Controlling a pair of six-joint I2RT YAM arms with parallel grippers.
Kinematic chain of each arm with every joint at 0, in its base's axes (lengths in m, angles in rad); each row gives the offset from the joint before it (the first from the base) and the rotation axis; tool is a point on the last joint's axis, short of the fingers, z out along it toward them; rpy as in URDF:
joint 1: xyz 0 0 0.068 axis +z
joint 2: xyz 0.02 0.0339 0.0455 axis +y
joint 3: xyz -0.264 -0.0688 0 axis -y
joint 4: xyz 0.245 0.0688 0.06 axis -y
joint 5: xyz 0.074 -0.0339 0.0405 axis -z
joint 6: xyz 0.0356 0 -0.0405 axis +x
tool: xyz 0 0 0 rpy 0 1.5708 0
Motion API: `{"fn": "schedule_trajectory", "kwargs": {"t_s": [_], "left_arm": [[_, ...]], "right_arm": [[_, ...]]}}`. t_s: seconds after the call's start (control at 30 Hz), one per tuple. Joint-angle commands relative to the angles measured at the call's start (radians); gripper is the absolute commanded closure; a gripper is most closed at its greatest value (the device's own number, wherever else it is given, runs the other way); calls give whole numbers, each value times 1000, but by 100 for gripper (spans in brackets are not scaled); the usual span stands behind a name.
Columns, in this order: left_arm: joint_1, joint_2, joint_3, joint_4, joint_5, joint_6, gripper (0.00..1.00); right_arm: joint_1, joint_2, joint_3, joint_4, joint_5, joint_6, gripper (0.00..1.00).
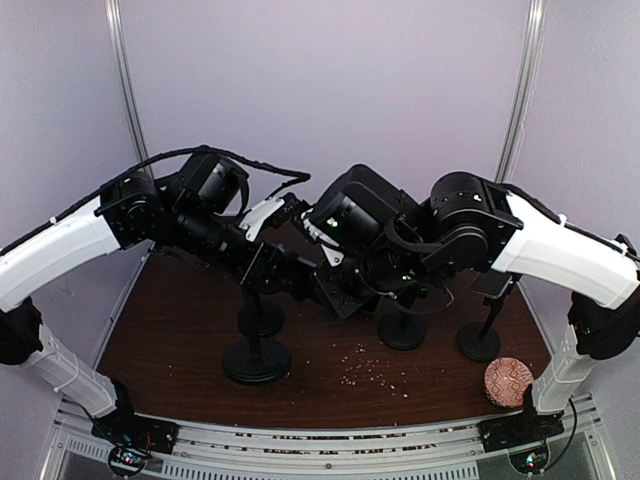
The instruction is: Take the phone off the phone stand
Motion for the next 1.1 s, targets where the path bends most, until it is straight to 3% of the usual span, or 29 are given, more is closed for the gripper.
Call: {"fn": "schedule_trajectory", "kwargs": {"t_s": [0.0,0.13,0.37,0.63,0.8,0.9,1.07], "left_arm": [[-7,6,7,85,-37,13,83],[-6,-9,2,96,-57,5,100],[22,-24,-13,86,-42,-41,100],[167,-135,-115,194,84,-178,100],[180,-105,-61,174,103,-184,100],[179,-86,-28,140,71,-158,100],[139,-31,65,-47,-88,-23,100]], "right_arm": [[2,-43,78,289,-42,47,100],[1,-57,50,307,-53,44,100],[-5,-100,-25,331,-77,-29,100],[-5,-205,-228,405,-78,-71,100],[-5,-189,-221,421,-106,-71,100],[-6,-168,-181,406,-95,-67,100],[-13,-131,-100,357,-112,-38,100]]}}
